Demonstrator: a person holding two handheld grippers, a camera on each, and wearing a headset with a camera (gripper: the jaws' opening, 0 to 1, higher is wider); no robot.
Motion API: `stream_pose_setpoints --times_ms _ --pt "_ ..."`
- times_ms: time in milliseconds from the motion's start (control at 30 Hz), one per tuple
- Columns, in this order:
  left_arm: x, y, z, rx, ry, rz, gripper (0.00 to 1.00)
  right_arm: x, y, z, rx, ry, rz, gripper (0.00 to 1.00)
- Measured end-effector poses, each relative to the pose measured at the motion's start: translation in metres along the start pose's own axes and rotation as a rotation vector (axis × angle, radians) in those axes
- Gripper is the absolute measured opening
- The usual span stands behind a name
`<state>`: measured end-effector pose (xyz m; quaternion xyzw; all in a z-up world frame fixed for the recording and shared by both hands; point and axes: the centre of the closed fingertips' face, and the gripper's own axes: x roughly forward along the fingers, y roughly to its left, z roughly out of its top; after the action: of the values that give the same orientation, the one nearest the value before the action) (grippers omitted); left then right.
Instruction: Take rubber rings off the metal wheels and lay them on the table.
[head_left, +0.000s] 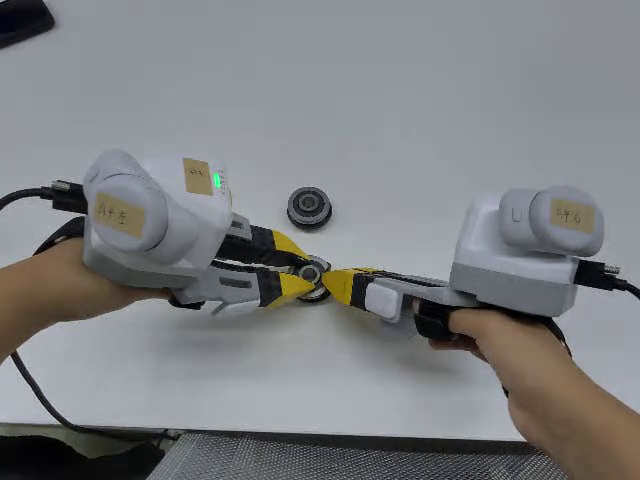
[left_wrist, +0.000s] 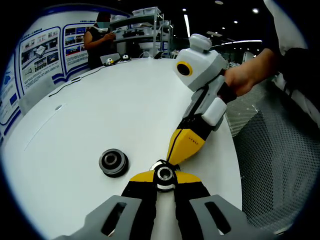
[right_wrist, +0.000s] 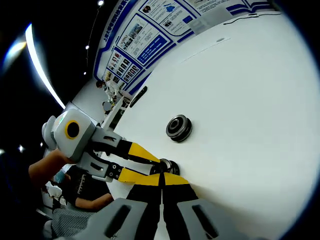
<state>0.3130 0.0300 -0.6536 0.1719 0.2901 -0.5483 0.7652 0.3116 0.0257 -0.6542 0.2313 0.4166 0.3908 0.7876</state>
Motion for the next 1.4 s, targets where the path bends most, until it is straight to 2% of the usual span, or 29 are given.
stream_pose_setpoints --times_ms 1033,1400 --pt "0.0002 0.0015 -0.0021 0.005 0.005 -0.003 0.12 -0.0005 0.0014 -0.0005 -0.085 0.022 0.002 0.0" --pt "0.0003 0.0013 -0.0014 0.005 0.004 -0.005 0.12 0.0 0.0029 -0.0008 -0.085 0.026 -0.001 0.0"
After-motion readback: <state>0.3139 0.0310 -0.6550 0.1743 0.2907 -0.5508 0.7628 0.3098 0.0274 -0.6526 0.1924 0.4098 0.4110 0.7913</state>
